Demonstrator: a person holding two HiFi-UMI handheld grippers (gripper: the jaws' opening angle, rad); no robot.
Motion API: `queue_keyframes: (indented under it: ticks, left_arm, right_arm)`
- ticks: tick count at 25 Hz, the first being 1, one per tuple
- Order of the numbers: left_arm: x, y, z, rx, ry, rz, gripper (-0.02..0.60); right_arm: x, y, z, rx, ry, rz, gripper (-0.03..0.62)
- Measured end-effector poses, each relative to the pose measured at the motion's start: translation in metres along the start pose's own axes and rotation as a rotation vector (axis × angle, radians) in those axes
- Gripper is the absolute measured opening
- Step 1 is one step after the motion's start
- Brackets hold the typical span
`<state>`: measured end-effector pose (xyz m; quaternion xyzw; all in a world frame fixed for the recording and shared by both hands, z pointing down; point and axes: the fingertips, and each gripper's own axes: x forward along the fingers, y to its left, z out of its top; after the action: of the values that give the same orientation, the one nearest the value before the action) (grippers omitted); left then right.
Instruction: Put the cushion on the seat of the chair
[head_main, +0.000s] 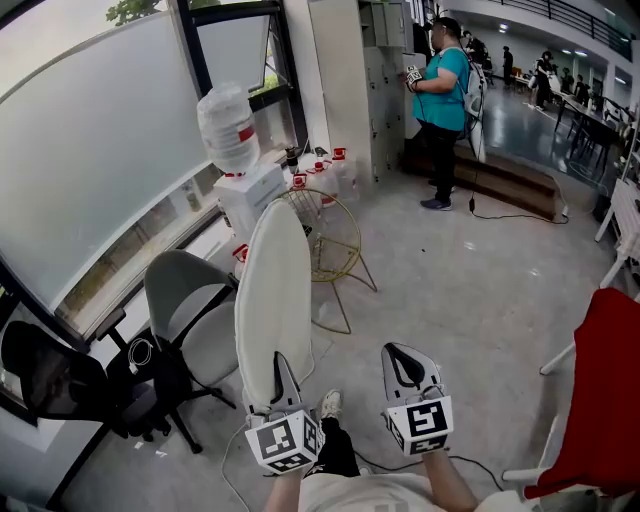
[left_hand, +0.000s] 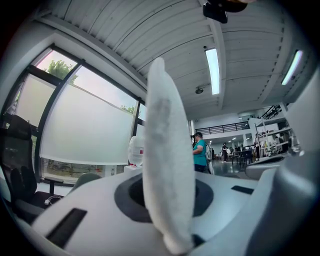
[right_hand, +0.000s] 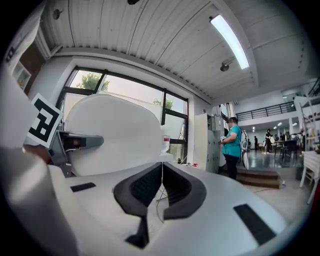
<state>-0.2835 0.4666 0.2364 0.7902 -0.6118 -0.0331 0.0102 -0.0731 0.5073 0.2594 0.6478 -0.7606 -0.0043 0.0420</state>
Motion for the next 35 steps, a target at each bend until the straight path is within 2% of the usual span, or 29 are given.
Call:
queue_keyframes:
  ticks: [8, 11, 15, 19, 23, 28, 31, 35]
  left_arm:
    - [0.058, 0.004, 0.020, -0.018, -0.061, -0.007, 0.057]
    - [0.106, 0.001, 0.015, -0.037, -0.092, -0.042, 0.057]
    - [0.179, -0.007, 0.002, -0.049, -0.091, -0.073, 0.057]
    - [0.246, -0.016, -0.007, -0.061, -0.083, -0.112, 0.058]
    - [0.319, -0.020, -0.001, -0.067, -0.094, -0.149, 0.057]
    - [0.404, -0.017, 0.015, -0.067, -0.133, -0.160, 0.058]
    - [0.444, -0.015, 0.020, -0.067, -0.155, -0.150, 0.057]
    - [0.474, -0.020, 0.016, -0.062, -0.133, -0.149, 0.057]
  right_arm:
    - [0.053, -0.023, 0.012, -0.015, -0.005, -0.019, 0.018]
    - [0.084, -0.049, 0.007, 0.059, -0.008, -0.038, 0.018]
    - [0.139, -0.085, -0.006, 0.137, 0.013, -0.054, 0.018]
    - [0.201, -0.109, -0.009, 0.144, 0.023, -0.058, 0.018]
    - [0.272, -0.132, 0.008, 0.137, 0.012, -0.051, 0.018]
    - [0.364, -0.147, 0.035, 0.116, -0.019, 0.007, 0.018]
    - [0.401, -0.156, 0.046, 0.116, -0.051, 0.019, 0.018]
    - [0.425, -0.172, 0.032, 0.149, -0.023, 0.016, 0.018]
